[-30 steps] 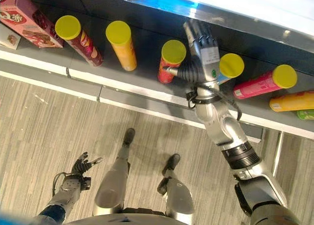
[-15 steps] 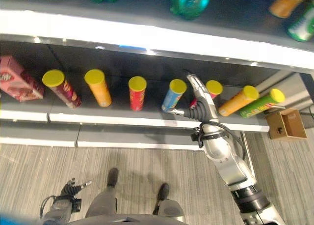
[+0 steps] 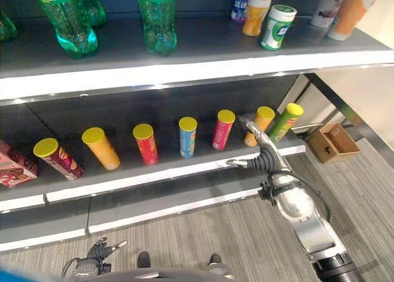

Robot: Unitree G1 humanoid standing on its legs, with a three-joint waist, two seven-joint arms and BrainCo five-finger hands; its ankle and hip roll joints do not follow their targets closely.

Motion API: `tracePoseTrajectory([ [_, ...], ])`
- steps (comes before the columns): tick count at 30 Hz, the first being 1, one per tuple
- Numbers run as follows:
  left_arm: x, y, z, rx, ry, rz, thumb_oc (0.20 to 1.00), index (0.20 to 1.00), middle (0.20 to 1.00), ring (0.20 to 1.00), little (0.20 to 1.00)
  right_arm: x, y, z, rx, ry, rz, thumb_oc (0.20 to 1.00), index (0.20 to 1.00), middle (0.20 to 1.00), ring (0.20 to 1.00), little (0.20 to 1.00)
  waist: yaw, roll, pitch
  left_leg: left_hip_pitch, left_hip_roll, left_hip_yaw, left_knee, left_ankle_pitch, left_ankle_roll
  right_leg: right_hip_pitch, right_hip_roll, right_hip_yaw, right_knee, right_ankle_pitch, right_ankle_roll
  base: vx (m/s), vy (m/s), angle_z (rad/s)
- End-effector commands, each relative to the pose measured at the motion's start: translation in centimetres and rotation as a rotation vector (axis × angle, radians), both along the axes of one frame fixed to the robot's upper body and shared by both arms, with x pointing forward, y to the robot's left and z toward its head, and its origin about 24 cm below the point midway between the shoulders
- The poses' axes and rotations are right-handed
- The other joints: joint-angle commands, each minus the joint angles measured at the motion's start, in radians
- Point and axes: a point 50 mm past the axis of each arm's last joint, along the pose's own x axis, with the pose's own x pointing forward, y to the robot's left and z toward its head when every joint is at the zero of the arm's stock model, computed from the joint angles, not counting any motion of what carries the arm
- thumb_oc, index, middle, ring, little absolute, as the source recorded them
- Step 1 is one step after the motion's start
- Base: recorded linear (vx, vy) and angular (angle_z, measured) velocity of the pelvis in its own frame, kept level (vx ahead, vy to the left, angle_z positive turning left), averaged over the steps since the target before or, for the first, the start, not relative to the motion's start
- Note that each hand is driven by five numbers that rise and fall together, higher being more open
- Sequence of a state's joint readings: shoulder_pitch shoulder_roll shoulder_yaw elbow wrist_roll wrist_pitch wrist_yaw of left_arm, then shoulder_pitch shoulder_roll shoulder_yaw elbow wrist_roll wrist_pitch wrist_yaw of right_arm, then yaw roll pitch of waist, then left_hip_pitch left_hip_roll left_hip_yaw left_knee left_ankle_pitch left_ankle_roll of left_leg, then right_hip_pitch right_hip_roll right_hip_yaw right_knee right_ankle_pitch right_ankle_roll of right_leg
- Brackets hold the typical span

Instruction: Put the goods on the table back onto the shelves and tidy them up.

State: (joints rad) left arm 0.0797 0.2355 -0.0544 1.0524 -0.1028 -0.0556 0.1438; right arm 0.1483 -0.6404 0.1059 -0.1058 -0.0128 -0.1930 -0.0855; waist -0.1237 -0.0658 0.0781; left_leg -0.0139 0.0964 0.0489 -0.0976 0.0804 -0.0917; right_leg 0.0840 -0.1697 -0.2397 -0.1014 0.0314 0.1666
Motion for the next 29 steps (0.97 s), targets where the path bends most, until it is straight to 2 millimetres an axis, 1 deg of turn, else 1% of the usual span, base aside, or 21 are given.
tracePoseTrajectory([
  [1,1.0,1.4,0.6,0.04,-0.021,-0.041,1.0,1.0,1.0,1.0,1.0,0.4,-1.1,1.6,0.109,-0.07,-0.048,1.0,1.0,1.0,1.0,1.0,0.015,-0.013,0.025,0.105,-0.036,0.074,0.01,-0.162,0.027,-0.071,0.02,0.033,0.03,0.006,-0.003,0.03,0.0,-0.03],
  [2,0.7,1.4,0.5,0.036,-0.011,-0.042,1.0,1.0,1.0,1.0,1.0,0.1,-2.1,1.1,0.097,-0.048,-0.095,1.0,1.0,1.0,1.0,1.0,0.01,-0.013,0.022,0.107,-0.036,0.075,0.01,-0.163,0.028,-0.069,0.02,0.033,0.03,0.005,-0.002,0.03,-0.007,-0.02],
  [3,0.2,1.5,0.4,0.033,0.005,-0.038,1.0,1.0,1.0,1.0,1.0,-0.5,-3.8,0.3,0.047,-0.013,-0.172,1.0,1.0,1.0,1.0,1.0,0.003,-0.013,0.021,0.112,-0.035,0.079,0.01,-0.166,0.027,-0.068,0.02,0.037,0.031,0.005,-0.002,0.04,-0.01,-0.06],
  [4,-0.1,1.6,0.3,0.033,0.016,-0.039,1.0,1.0,1.0,1.0,1.0,-0.8,-4.9,-0.1,0.018,0.006,-0.217,1.0,1.0,1.0,1.0,1.0,-0.002,-0.012,0.021,0.113,-0.036,0.081,0.01,-0.166,0.027,-0.067,0.02,0.039,0.031,0.004,-0.001,0.03,-0.01,-0.05],
  [5,-0.1,1.5,0.3,0.032,0.016,-0.04,1.0,1.0,1.0,1.0,1.0,-0.8,-4.9,-0.1,0.018,0.006,-0.218,1.0,1.0,1.0,1.0,1.0,-0.001,-0.012,0.021,0.113,-0.035,0.081,0.01,-0.167,0.027,-0.067,0.02,0.04,0.031,0.004,-0.001,0.02,-0.001,-0.09],
  [6,-0.4,1.7,0.2,0.034,0.028,-0.035,1.0,1.0,1.0,1.0,1.0,-1.5,-6.6,-0.6,-0.018,0.036,-0.291,1.0,1.0,1.0,1.0,1.0,-0.011,-0.013,0.021,0.116,-0.036,0.085,0.01,-0.168,0.027,-0.068,0.02,0.044,0.032,0.004,0.0,0.01,0.002,-0.16],
  [9,-0.8,1.9,0.2,0.032,0.039,-0.026,1.0,1.0,1.0,1.0,1.0,-2.9,-8.9,-2.2,0.002,0.122,-0.388,1.0,1.0,1.0,1.0,1.0,-0.02,-0.014,0.022,0.119,-0.036,0.089,0.01,-0.169,0.028,-0.069,0.021,0.05,0.034,0.004,0.001,0.01,0.001,-0.09],
  [10,-0.8,1.9,0.2,0.032,0.039,-0.027,1.0,1.0,1.0,1.0,1.0,-2.9,-8.9,-2.2,0.002,0.121,-0.388,1.0,1.0,1.0,1.0,1.0,-0.019,-0.014,0.022,0.119,-0.036,0.089,0.01,-0.169,0.028,-0.069,0.021,0.05,0.034,0.004,0.001,0.0,0.0,0.0],
  [11,-0.9,2.0,0.2,0.028,0.041,-0.026,1.0,1.0,1.0,1.0,1.0,-4.2,-10.1,-4.2,0.019,0.232,-0.441,1.0,1.0,1.0,1.0,1.0,-0.024,-0.017,0.022,0.118,-0.036,0.091,0.01,-0.168,0.028,-0.07,0.02,0.051,0.035,0.004,0.002,0.0,0.0,0.0],
  [12,-0.9,2.1,0.2,0.024,0.042,-0.03,1.0,1.0,1.0,1.0,1.0,-4.7,-10.8,-4.9,0.025,0.273,-0.468,1.0,1.0,1.0,1.0,1.0,-0.025,-0.019,0.023,0.118,-0.037,0.09,0.01,-0.168,0.028,-0.07,0.021,0.051,0.033,0.004,0.003,0.0,0.0,0.0],
  [13,-0.9,2.1,0.2,0.024,0.041,-0.03,1.0,1.0,1.0,1.0,1.0,-4.7,-10.8,-4.9,0.025,0.273,-0.468,1.0,1.0,1.0,1.0,1.0,-0.025,-0.019,0.023,0.118,-0.037,0.09,0.01,-0.168,0.028,-0.07,0.021,0.051,0.033,0.004,0.003,0.0,0.0,0.0],
  [14,-0.9,2.1,0.2,0.018,0.04,-0.035,1.0,1.0,1.0,1.0,1.0,-6.2,-11.3,-8.0,0.074,0.4,-0.535,1.0,1.0,1.0,1.0,1.0,-0.027,-0.021,0.025,0.119,-0.036,0.092,0.01,-0.167,0.027,-0.068,0.021,0.051,0.033,0.004,0.002,0.0,0.0,0.0],
  [15,-0.8,2.1,0.2,0.015,0.04,-0.042,1.0,1.0,1.0,1.0,1.0,-6.8,-11.5,-9.2,0.074,0.458,-0.564,1.0,1.0,1.0,1.0,1.0,-0.025,-0.022,0.024,0.118,-0.036,0.092,0.01,-0.168,0.028,-0.069,0.021,0.05,0.033,0.004,0.003,0.0,0.0,0.0],
  [16,-0.8,2.1,0.2,0.015,0.039,-0.042,1.0,1.0,1.0,1.0,1.0,-6.7,-11.5,-9.2,0.074,0.458,-0.563,1.0,1.0,1.0,1.0,1.0,-0.026,-0.023,0.025,0.118,-0.036,0.092,0.01,-0.168,0.027,-0.069,0.021,0.05,0.033,0.004,0.003,0.0,0.0,0.0],
  [17,-0.6,2.2,0.3,0.016,0.035,-0.043,1.0,1.0,1.0,1.0,1.0,-7.8,-10.8,-12.0,0.12,0.572,-0.591,1.0,1.0,1.0,1.0,1.0,-0.023,-0.025,0.026,0.117,-0.036,0.091,0.01,-0.167,0.028,-0.069,0.022,0.051,0.032,0.003,0.003,0.0,0.0,0.0],
  [20,-0.3,2.1,0.3,0.01,0.038,-0.058,1.0,1.0,1.0,1.0,1.0,-9.5,-8.3,-16.2,0.239,0.755,-0.625,1.0,1.0,1.0,1.0,1.0,-0.011,-0.028,0.027,0.116,-0.035,0.087,0.01,-0.168,0.029,-0.066,0.022,0.05,0.031,0.001,0.001,0.01,-0.022,-0.01],
  [21,-0.1,1.9,0.2,0.002,0.041,-0.065,1.0,1.0,1.0,1.0,1.0,-10.4,-6.2,-18.8,0.314,0.873,-0.648,1.0,1.0,1.0,1.0,1.0,0.001,-0.027,0.03,0.117,-0.036,0.085,0.01,-0.168,0.03,-0.063,0.024,0.047,0.029,-0.001,0.001,0.0,0.0,0.0],
  [22,-0.1,1.9,0.3,0.003,0.04,-0.065,1.0,1.0,1.0,1.0,1.0,-10.3,-6.1,-18.8,0.314,0.873,-0.647,1.0,1.0,1.0,1.0,1.0,0.001,-0.027,0.032,0.118,-0.036,0.085,0.01,-0.168,0.03,-0.062,0.024,0.048,0.029,-0.001,0.001,0.0,0.0,0.0],
  [26,0.2,1.8,0.2,-0.004,0.047,-0.072,1.0,1.0,1.0,1.0,1.0,-11.8,-3.0,-21.7,0.404,1.044,-0.672,1.0,1.0,1.0,1.0,1.0,0.021,-0.025,0.037,0.12,-0.037,0.077,0.01,-0.169,0.031,-0.053,0.025,0.042,0.028,-0.005,-0.003,0.0,-0.005,0.01],
  [27,0.2,1.8,0.2,-0.004,0.047,-0.072,1.0,1.0,1.0,1.0,1.0,-11.8,-2.9,-21.7,0.404,1.043,-0.672,1.0,1.0,1.0,1.0,1.0,0.021,-0.025,0.037,0.121,-0.037,0.077,0.01,-0.169,0.031,-0.053,0.025,0.042,0.028,-0.005,-0.003,0.0,0.0,0.0],
  [29,0.6,1.7,0.2,-0.007,0.043,-0.084,1.0,1.0,1.0,1.0,1.0,-11.9,-2.1,-22.3,0.409,1.098,-0.673,1.0,1.0,1.0,1.0,1.0,0.031,-0.02,0.037,0.125,-0.037,0.072,0.01,-0.171,0.031,-0.043,0.023,0.033,0.026,-0.009,-0.005,0.02,-0.01,0.0],
])
